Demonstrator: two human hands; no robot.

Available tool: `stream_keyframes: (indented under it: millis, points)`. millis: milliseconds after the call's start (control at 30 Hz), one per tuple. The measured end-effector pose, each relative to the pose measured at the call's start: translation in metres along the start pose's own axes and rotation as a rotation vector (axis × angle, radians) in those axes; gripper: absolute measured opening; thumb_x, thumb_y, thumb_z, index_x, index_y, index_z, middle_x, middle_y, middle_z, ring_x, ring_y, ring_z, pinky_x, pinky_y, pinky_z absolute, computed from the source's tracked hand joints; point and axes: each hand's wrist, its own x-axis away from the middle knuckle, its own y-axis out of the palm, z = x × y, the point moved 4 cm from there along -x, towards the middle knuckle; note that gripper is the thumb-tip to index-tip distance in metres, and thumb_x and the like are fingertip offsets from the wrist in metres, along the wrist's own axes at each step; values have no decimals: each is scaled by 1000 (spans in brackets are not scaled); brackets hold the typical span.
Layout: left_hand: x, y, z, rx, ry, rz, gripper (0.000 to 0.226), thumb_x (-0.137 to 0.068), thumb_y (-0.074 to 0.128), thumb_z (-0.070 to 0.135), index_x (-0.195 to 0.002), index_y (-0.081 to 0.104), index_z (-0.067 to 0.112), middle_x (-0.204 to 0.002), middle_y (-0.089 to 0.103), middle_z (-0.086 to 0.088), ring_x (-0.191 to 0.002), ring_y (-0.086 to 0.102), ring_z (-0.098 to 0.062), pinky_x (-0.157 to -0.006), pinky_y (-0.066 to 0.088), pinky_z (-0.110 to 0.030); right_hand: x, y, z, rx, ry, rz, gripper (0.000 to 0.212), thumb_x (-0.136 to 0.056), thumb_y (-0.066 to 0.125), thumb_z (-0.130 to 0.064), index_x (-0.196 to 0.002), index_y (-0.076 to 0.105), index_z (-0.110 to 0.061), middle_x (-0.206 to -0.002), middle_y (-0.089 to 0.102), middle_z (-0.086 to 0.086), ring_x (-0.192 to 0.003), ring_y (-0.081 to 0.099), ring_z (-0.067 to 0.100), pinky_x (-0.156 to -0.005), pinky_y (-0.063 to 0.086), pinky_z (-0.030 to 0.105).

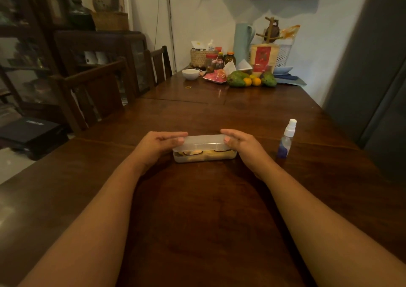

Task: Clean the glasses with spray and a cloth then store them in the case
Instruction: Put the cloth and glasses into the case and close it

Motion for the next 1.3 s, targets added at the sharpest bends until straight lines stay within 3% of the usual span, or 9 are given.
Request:
stream_keyframes:
  millis: [233,333,467,733,900,1000,1067,1200,1300]
  points:
    - [-5,1,-6,-77,13,99,22,-77,78,33,-96,75,43,-109,65,18,-107,53,-1,-91,40,-24,1,0,-2,80,12,14,40,-101,55,-26,-141,54,-27,-151,44,1,-139,37,24,-110,32,37]
    - [-6,3,-8,-99,30,100,21,-82,75,28,-98,74,40,-108,65,19,-114,54,-7,-96,37,-29,3,0,-4,84,1,5,41,-101,54,-26,-142,53,-25,-151,43,1,-140,36,23,-111,30,35]
    - [-6,4,-8,-141,40,102,23,-86,72,24,-105,72,37,-123,66,7,-121,53,-12,-104,37,-35,6,-1,-5,87,-13,-31,43,-102,53,-25,-145,50,-24,-155,38,1,-143,32,22,-107,28,31]
    - [-8,8,-10,-223,70,96,28,-92,65,26,-118,67,34,-133,61,4,-124,49,-13,-102,34,-32,3,1,-1,155,2,-29,43,-104,47,-33,-147,45,-33,-156,36,0,-142,31,23,-108,28,33]
    - [-11,12,-11,-373,123,159,27,-94,61,33,-120,66,40,-131,62,6,-116,48,-6,-92,33,-23,3,-3,5,217,-5,73,39,-103,47,-39,-142,49,-40,-157,37,1,-149,20,27,-119,22,48]
    - [-16,15,-9,-475,146,256,26,-93,63,32,-118,69,37,-129,66,-1,-117,55,-14,-93,38,-24,6,-3,-3,473,-132,218,32,-101,52,-34,-131,61,-35,-153,44,-3,-151,10,29,-117,19,52]
    - [-21,21,-6,-536,152,275,26,-93,64,31,-118,69,36,-128,67,-4,-118,58,-20,-96,43,-28,7,1,-10,657,-260,272,28,-99,56,-28,-125,67,-30,-146,52,-5,-149,17,27,-113,28,51]
    - [-27,27,-5,-579,119,265,30,-93,64,30,-121,66,40,-132,64,-5,-118,57,-23,-102,46,-42,4,4,-8,579,-232,256,28,-101,53,-27,-126,66,-27,-132,58,0,-128,47,20,-97,44,38]
    - [-29,30,-10,-627,102,204,38,-97,57,28,-132,56,43,-138,58,-11,-123,54,-28,-104,44,-44,1,4,-8,610,-236,252,27,-102,49,-31,-126,61,-30,-125,59,-1,-121,51,18,-87,45,34]
